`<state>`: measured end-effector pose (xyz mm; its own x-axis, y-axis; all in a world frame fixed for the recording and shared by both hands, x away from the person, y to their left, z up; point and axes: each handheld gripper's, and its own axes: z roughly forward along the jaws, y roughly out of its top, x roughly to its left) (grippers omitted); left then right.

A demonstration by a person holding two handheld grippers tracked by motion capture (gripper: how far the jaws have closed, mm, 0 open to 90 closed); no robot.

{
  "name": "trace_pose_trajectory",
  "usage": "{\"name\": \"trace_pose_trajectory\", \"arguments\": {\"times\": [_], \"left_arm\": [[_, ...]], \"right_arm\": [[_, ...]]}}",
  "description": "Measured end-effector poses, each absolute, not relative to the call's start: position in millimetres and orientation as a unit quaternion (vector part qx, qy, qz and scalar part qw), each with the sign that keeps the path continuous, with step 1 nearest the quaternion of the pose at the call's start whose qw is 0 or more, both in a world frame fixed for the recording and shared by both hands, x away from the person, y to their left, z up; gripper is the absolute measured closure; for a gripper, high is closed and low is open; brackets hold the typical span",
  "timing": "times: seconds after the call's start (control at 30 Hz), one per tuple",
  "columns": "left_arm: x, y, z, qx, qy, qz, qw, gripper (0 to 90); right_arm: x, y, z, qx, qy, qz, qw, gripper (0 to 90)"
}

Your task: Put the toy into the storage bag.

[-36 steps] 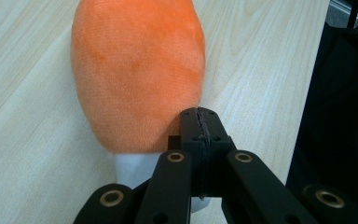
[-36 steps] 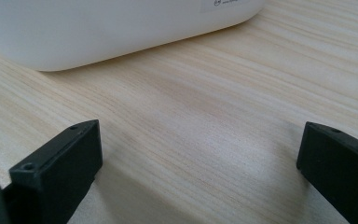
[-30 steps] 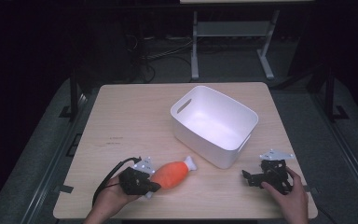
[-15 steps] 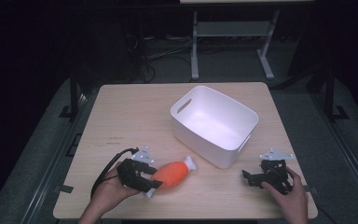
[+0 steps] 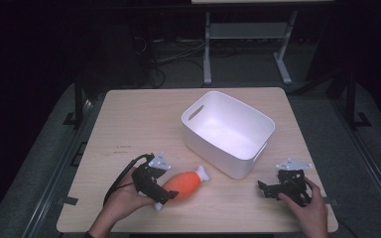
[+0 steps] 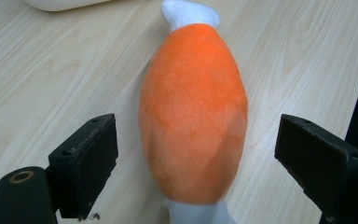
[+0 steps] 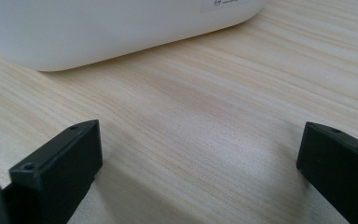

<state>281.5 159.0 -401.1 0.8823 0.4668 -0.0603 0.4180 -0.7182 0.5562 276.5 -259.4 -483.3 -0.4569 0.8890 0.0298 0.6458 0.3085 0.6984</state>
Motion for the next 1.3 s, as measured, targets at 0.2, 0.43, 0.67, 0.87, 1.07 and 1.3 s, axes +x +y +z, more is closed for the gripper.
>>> {"name": "trace_pose_trajectory", "arguments": {"times": [0.2, 0.43, 0.67, 0.87, 1.07, 1.3], "left_arm": [[284, 151, -405, 0.93, 0.232, 0.039, 0.282, 12.5], [287, 142, -410, 0.935, 0.221, 0.038, 0.275, 12.5], [290, 135, -414, 0.939, 0.212, 0.044, 0.268, 12.5], [293, 128, -419, 0.943, 0.202, 0.049, 0.259, 12.5], [296, 124, -423, 0.946, 0.199, 0.054, 0.252, 12.5], [296, 117, -429, 0.95, 0.191, 0.056, 0.239, 12.5]], "right_arm": [[277, -259, -483, 0.487, 0.787, 0.329, 0.185, 0.0], [277, -259, -483, 0.487, 0.787, 0.329, 0.185, 0.0], [277, -259, -483, 0.487, 0.788, 0.329, 0.185, 0.0], [277, -259, -483, 0.487, 0.787, 0.329, 0.185, 0.0], [277, -259, -483, 0.487, 0.788, 0.329, 0.185, 0.0], [277, -259, -483, 0.487, 0.788, 0.329, 0.185, 0.0]]}}
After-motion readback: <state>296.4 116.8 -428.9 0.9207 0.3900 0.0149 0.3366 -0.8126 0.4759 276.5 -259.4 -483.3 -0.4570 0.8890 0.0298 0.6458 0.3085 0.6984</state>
